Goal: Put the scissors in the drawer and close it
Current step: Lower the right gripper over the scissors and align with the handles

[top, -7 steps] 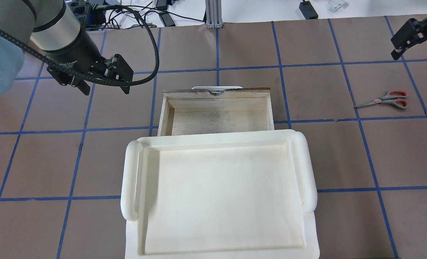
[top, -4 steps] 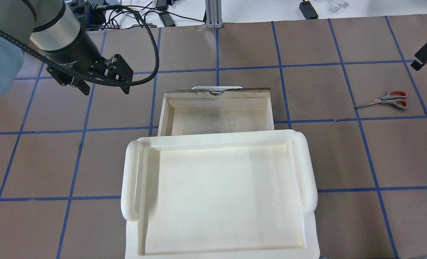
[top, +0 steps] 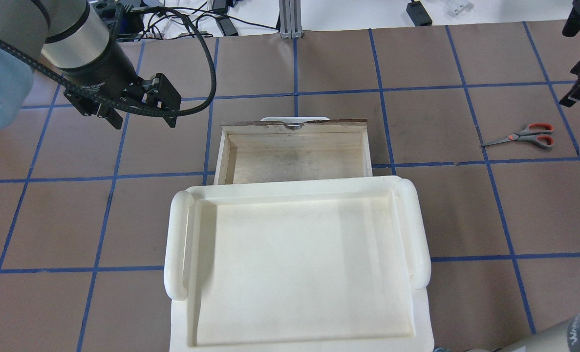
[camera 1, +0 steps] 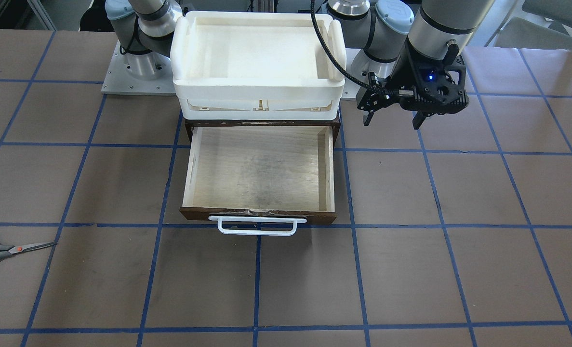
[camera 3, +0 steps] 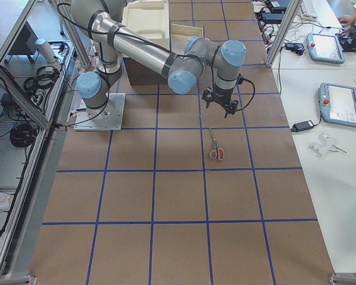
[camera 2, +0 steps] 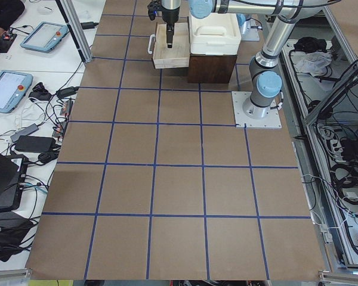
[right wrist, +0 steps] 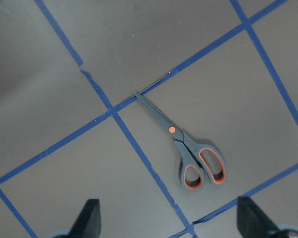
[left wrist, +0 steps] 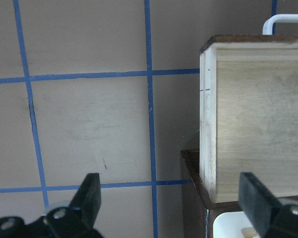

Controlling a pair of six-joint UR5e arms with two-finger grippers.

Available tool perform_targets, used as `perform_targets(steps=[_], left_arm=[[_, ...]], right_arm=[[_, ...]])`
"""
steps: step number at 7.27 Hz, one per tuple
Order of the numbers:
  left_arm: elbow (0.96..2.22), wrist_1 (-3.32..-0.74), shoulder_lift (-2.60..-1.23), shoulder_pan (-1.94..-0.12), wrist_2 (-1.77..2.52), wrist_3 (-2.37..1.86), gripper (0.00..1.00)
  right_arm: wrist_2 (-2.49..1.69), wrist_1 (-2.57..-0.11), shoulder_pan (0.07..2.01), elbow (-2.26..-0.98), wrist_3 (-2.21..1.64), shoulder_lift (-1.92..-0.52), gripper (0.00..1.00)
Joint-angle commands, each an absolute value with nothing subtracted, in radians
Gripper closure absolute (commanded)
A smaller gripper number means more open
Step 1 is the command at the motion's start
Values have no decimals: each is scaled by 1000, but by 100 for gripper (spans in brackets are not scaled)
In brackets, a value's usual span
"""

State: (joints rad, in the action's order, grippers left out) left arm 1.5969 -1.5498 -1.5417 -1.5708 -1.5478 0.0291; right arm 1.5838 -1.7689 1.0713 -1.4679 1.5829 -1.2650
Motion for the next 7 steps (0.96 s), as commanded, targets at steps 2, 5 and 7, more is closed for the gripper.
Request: perform_targets(steps=[2,5,7], left_arm=[[1597,-1549,-1542,-1571,-1548,29,0],[1597,-1549,-1542,-1571,-1548,29,0],[1597,-1549,-1542,-1571,-1548,29,0]], right_arm=[[1577,-1807,1069,-1538,2044,-1252,0],[1580,-1859,1052,-1575,2114,-1243,0],[1588,-2059,1043,-1655,2205,-1198,1]])
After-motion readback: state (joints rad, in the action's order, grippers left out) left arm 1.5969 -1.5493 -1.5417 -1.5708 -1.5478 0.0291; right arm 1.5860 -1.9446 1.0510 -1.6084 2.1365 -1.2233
